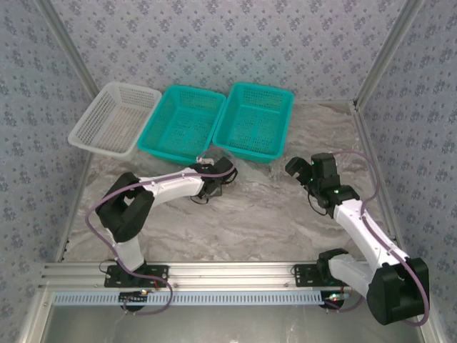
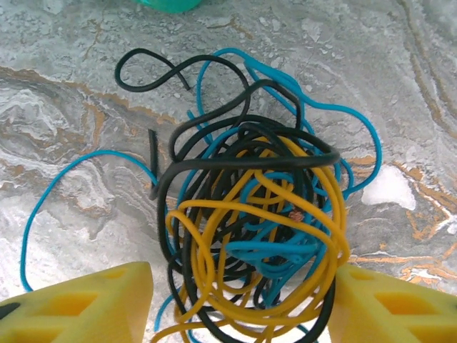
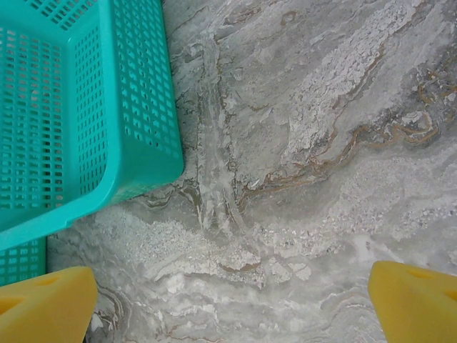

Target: Untangle the cables

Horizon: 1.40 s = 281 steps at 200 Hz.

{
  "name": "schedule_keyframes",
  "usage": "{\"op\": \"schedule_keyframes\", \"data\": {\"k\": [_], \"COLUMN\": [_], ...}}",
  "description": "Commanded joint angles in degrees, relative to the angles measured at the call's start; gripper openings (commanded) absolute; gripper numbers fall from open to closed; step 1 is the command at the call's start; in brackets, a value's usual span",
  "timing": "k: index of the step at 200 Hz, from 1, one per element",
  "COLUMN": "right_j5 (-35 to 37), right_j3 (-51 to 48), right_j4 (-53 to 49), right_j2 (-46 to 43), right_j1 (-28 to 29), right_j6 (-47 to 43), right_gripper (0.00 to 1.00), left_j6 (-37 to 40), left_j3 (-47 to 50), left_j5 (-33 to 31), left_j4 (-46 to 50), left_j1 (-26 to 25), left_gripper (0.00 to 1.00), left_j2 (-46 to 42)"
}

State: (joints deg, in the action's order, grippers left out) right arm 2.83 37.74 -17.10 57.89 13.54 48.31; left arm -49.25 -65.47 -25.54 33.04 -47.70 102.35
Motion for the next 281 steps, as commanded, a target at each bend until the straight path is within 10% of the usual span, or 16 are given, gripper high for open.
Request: {"op": "schedule_keyframes", "data": {"k": [1, 77, 205, 281], "right_j5": [1.4, -1.7, -18.8, -36.9], "right_j3": [-0.1, -1.4, -8.4, -10.4], "right_j4": [-2.4, -0.4, 13.4, 27.8], "right_j2": [-1.7, -2.9, -3.7, 0.7], "right_j1": [0.3, 0.9, 6.4, 7.1], "right_j6": [-3.4, -9.2, -9.8, -12.7], "right_gripper": [1.00, 1.00, 1.00, 0.74], "left_j6": [0.7, 7.1, 13.7, 16.7], "left_j3": [0.5, 1.1, 11.0, 13.5], "left_j5": [1.4, 10.8, 36.9, 48.4], "left_j4": [-1.6, -6.4, -29.7, -38.4], "left_j1": [0.9, -0.2, -0.4, -0.5], "left_gripper": [0.55, 0.00, 0.00, 0.00], "left_j2": [-0.4, -1.4, -14.3, -11.4]}}
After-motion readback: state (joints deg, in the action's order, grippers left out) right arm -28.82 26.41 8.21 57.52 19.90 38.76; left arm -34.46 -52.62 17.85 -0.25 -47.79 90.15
